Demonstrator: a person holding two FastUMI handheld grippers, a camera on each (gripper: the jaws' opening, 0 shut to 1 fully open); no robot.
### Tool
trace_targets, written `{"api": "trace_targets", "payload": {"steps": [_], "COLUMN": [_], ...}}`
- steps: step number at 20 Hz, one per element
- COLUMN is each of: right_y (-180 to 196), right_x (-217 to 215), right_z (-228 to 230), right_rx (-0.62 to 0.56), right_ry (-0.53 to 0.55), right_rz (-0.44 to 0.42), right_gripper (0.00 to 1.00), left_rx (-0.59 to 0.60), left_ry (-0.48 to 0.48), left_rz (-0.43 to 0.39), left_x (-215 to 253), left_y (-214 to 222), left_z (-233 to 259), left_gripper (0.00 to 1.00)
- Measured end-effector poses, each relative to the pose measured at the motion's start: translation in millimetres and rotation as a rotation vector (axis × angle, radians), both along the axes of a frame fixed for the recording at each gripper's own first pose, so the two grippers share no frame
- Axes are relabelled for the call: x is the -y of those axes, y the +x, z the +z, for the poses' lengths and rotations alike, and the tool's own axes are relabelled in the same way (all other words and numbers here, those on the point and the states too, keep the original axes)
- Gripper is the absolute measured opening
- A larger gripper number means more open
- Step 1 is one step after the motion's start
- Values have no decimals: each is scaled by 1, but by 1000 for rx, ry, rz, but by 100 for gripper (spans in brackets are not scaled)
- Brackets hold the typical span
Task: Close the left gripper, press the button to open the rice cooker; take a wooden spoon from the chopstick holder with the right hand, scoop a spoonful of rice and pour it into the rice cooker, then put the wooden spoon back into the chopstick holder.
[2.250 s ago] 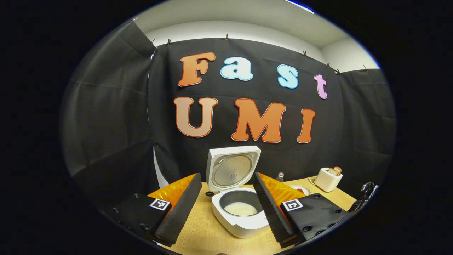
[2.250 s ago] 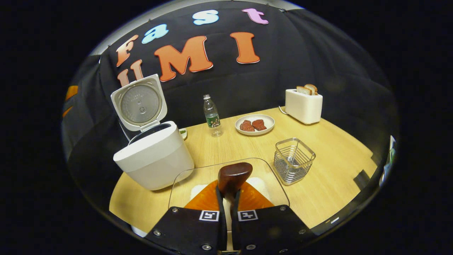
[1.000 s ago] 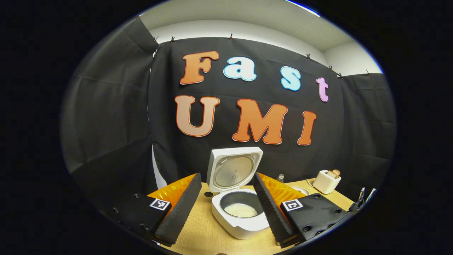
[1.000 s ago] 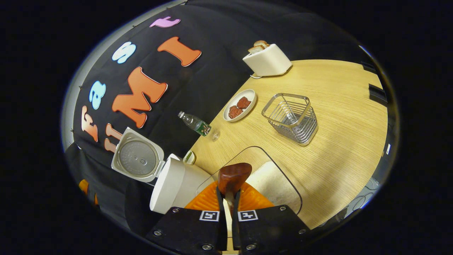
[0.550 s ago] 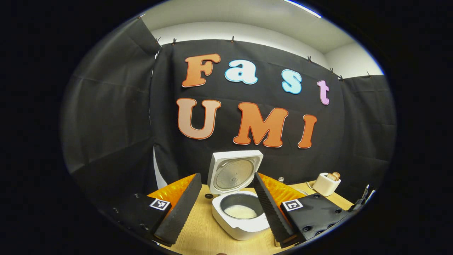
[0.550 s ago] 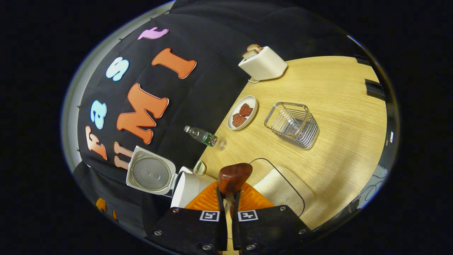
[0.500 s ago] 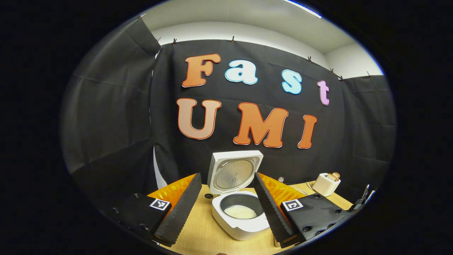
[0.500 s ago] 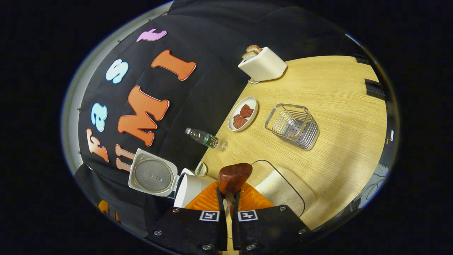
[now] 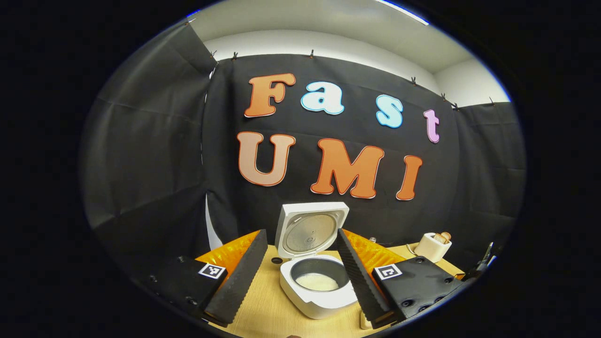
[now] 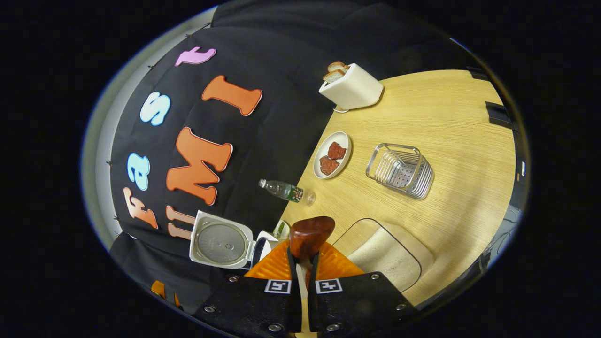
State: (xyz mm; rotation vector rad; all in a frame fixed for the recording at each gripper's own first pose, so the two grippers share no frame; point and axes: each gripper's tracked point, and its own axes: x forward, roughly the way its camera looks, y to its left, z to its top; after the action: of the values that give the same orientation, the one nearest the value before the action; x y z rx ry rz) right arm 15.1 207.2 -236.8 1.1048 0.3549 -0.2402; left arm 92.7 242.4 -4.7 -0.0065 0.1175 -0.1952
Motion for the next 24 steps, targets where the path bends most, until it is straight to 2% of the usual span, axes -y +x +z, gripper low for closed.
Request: {"api": "trace_targets", "payload": {"steps": [3, 5, 6, 7, 9, 16, 24], "right_y": [6, 11, 15, 21, 32, 77, 137], "right_x": [4, 1, 0, -2, -8, -30, -66], "right_z": [20, 37, 44, 50, 59, 107, 151], "right_rx": [24, 48, 61, 75, 91, 166, 229], "right_ry": [-45, -12, 8, 18, 20, 53, 2], "right_rz": [1, 12, 14, 17, 29, 79, 135], "right_gripper": [5, 5, 1, 5, 5, 5, 5], "left_rx": [8, 6, 4, 2, -4, -2, -25], "left_ry": [7, 3, 0, -2, -9, 4, 0], "left_rz": [13, 16, 19, 23, 29, 55, 67], "left_x": [-1, 0, -2, -3, -4, -17, -29], "left_y": [-1, -3, -4, -5, -6, -13, -12], "left_z": [3, 3, 2, 2, 0, -2, -12], "left_gripper": [100, 100, 100, 100, 100, 99, 99]}}
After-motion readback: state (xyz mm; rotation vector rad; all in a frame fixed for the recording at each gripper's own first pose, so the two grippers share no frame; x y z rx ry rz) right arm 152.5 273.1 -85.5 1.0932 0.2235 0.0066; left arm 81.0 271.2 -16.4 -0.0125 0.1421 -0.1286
